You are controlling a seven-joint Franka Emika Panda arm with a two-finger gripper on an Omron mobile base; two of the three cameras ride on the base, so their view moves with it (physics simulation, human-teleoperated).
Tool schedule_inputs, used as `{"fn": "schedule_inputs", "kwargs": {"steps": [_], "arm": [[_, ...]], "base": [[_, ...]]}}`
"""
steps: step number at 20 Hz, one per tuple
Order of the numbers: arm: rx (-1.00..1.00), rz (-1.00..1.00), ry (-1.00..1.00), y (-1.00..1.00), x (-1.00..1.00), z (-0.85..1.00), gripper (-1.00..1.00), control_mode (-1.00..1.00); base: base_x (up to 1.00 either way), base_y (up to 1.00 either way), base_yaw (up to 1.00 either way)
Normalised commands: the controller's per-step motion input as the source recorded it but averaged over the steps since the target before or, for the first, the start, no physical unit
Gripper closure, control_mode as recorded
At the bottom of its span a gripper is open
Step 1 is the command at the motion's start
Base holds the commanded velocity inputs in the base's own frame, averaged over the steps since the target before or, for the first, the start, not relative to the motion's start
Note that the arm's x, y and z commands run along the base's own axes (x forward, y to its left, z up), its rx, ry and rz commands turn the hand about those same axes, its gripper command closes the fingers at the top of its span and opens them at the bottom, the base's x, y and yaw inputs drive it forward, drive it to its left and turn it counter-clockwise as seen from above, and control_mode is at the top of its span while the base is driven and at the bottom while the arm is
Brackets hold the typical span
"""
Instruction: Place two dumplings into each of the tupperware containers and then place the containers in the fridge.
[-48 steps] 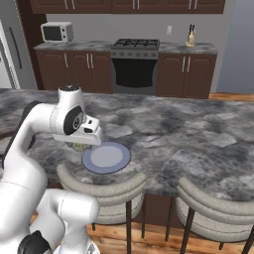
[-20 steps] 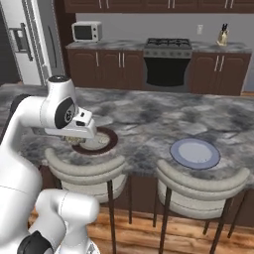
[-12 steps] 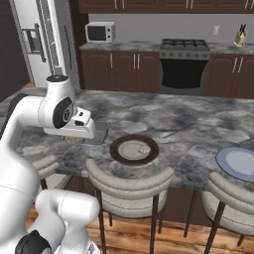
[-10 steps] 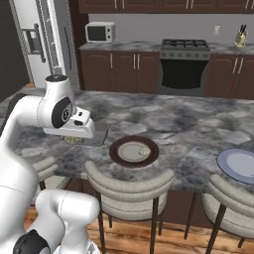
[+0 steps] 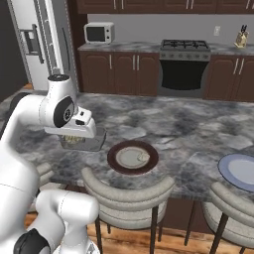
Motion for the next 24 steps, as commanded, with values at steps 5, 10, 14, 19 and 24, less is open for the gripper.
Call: {"fn": "schedule_inputs", "kwargs": {"steps": [5, 10, 14, 19, 24], "arm": [[0.00, 0.00, 0.00, 0.00, 0.00, 0.00, 1.00, 1.00], [0.00, 0.00, 0.01, 0.18, 1.00, -0.33, 1.00, -1.00], [0.01, 0.01, 0.08, 0.26, 1.00, -0.56, 1.00, -1.00], [0.00, 0.00, 0.19, 0.70, 1.00, -0.78, 1.00, -1.00], [0.00, 0.04, 0.24, 0.80, 1.00, -0.62, 1.00, -1.00]], "base": [[0.76, 0.00, 0.00], [0.00, 0.00, 0.00], [0.00, 0.00, 0.00], [0.00, 0.00, 0.00], [0.00, 0.00, 0.00]]}}
